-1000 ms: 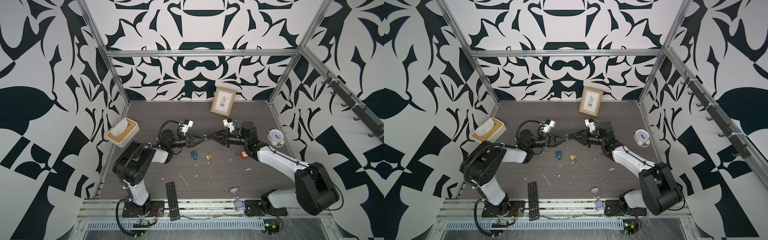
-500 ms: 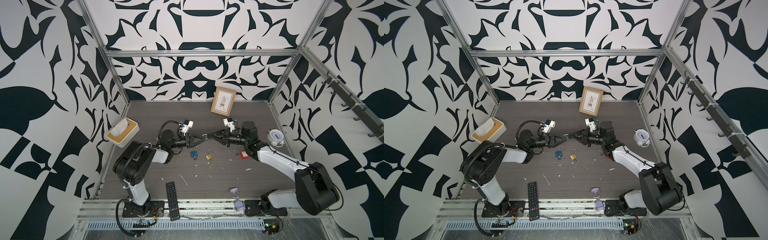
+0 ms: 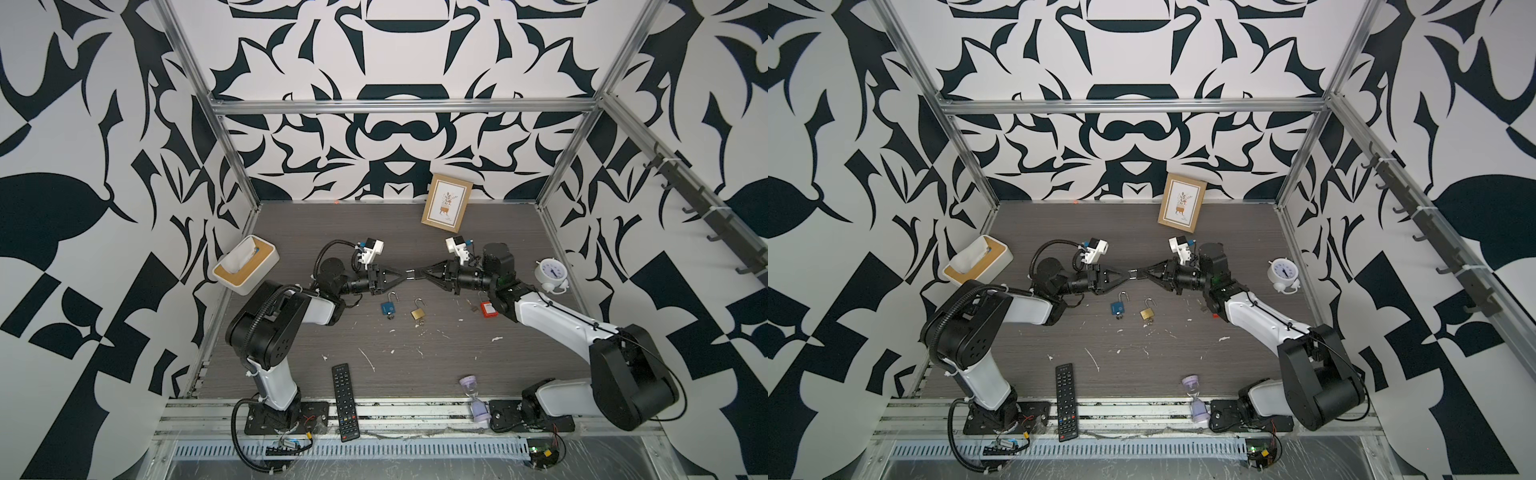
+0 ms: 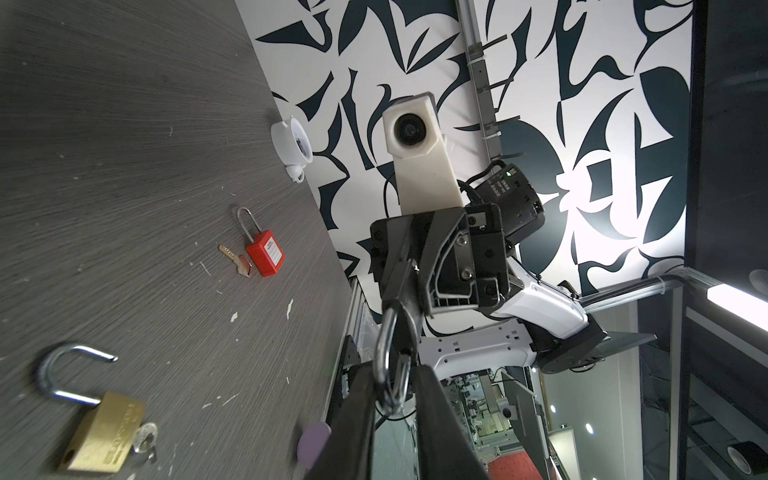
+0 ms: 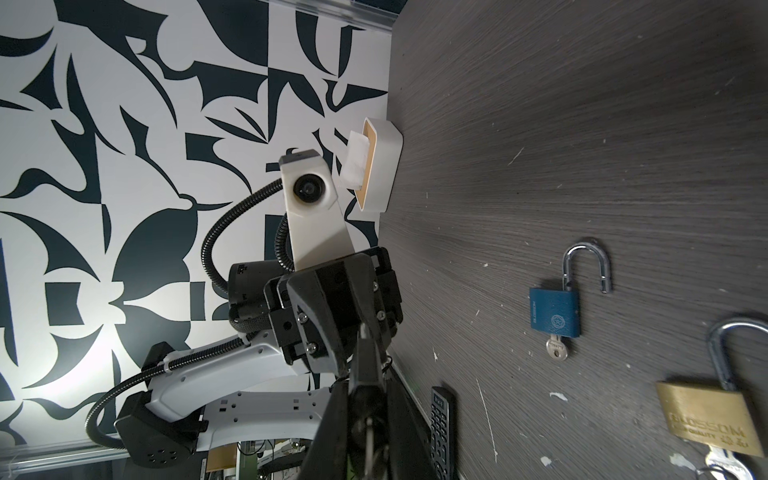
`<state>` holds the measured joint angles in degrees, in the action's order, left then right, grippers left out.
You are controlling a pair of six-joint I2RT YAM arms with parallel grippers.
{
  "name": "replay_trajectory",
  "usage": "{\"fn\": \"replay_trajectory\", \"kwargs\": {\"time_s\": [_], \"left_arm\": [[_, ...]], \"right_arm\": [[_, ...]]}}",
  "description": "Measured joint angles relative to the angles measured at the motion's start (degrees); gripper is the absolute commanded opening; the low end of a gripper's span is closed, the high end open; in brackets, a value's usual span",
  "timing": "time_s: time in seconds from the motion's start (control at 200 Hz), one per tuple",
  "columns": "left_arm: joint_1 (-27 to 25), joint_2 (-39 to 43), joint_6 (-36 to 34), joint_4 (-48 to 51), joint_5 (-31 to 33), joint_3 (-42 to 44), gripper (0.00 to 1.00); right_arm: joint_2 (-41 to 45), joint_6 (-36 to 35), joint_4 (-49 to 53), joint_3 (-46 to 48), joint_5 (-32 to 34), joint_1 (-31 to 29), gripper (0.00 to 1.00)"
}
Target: Lock with the key
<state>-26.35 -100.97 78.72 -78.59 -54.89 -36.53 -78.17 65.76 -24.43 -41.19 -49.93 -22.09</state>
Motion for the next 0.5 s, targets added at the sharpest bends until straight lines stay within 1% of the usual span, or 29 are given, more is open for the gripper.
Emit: {"fn": "replay_trajectory", "kwargs": {"time_s": [0.105, 0.18, 0.225, 0.505], "left_arm": [[0.0, -0.3, 0.3, 0.0, 0.0, -0.1, 0.14], [0.0, -0.5, 0.4, 0.1, -0.1, -0.1, 0.08], [0.0, -0.7, 0.9, 0.0, -0.1, -0.1, 0.00], [0.0, -0.7, 1.0, -0.4, 0.0, -0.2, 0.00]], "right_arm": [[0.0, 0.0, 0.1, 0.0, -0.1, 0.0, 0.00], [0.0, -0.1, -0.1, 0.0, -0.5, 0.0, 0.00], [0.0, -0.2, -0.2, 0.0, -0.5, 0.0, 0.00], [0.0, -0.9, -0.7, 0.0, -0.7, 0.1, 0.00]]}}
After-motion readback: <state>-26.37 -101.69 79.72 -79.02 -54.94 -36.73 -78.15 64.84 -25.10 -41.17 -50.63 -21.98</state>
